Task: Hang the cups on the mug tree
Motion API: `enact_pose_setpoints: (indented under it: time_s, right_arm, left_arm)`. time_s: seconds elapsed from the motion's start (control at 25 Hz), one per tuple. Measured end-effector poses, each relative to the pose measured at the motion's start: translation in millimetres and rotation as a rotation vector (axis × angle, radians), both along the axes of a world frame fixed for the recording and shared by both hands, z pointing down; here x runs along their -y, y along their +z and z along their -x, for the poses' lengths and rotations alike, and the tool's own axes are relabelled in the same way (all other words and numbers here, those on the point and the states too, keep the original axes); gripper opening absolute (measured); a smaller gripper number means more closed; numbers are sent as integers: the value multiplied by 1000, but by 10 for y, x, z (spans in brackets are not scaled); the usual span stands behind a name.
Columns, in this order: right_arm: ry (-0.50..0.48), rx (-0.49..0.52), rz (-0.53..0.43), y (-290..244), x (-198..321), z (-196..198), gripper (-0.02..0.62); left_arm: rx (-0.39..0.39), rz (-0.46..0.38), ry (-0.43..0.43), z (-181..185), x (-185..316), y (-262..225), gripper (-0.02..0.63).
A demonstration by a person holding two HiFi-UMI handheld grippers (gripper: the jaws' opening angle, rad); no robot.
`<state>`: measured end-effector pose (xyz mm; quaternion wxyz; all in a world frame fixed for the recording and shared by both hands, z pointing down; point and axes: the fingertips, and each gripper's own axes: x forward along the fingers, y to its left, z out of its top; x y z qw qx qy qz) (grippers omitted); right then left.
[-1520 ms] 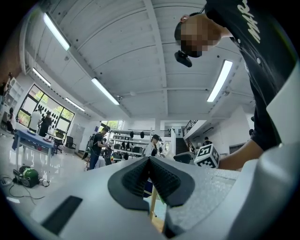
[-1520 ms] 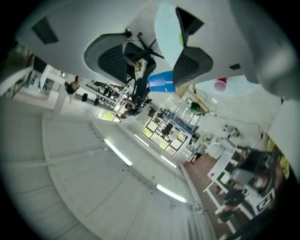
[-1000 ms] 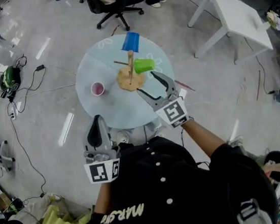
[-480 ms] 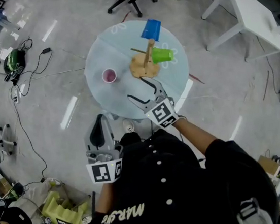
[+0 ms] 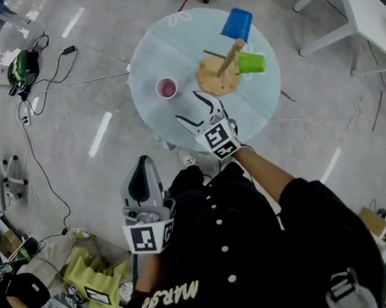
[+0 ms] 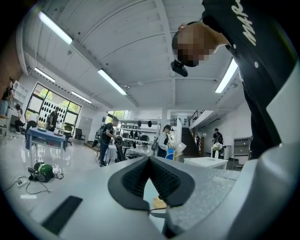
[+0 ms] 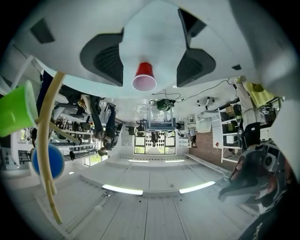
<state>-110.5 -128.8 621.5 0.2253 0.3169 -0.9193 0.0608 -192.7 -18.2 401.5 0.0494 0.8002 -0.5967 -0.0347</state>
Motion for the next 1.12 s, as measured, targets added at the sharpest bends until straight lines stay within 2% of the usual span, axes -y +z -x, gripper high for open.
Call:
enact_pose_setpoints:
  time_s: [0.08, 0.24, 0.48, 0.8, 1.0, 1.08, 1.12]
  right_arm:
    - [21, 6, 25, 156, 71, 83, 351]
    - [47, 3, 90, 510, 214, 283, 379]
    - [114, -30, 161, 947, 460, 491, 400]
    - [187, -63, 175, 1216, 683, 651, 399]
    - [259, -80, 164, 1271, 775, 662, 373]
    - [291, -79, 153, 1261, 817, 632, 284]
    - [303, -71, 156, 1247, 830, 630, 287]
  left_arm:
    - [0, -23, 2, 39, 34, 5, -3]
    - [40, 48, 24, 157, -6, 233, -3]
    - [45, 91, 22, 376, -14, 403, -3]
    - [58, 103, 22, 580, 2, 524, -3]
    - [60, 112, 18, 692, -3, 552, -3]
    - [60, 114, 20, 708, 5, 564, -3]
    - [59, 112, 21, 716, 9, 559, -3]
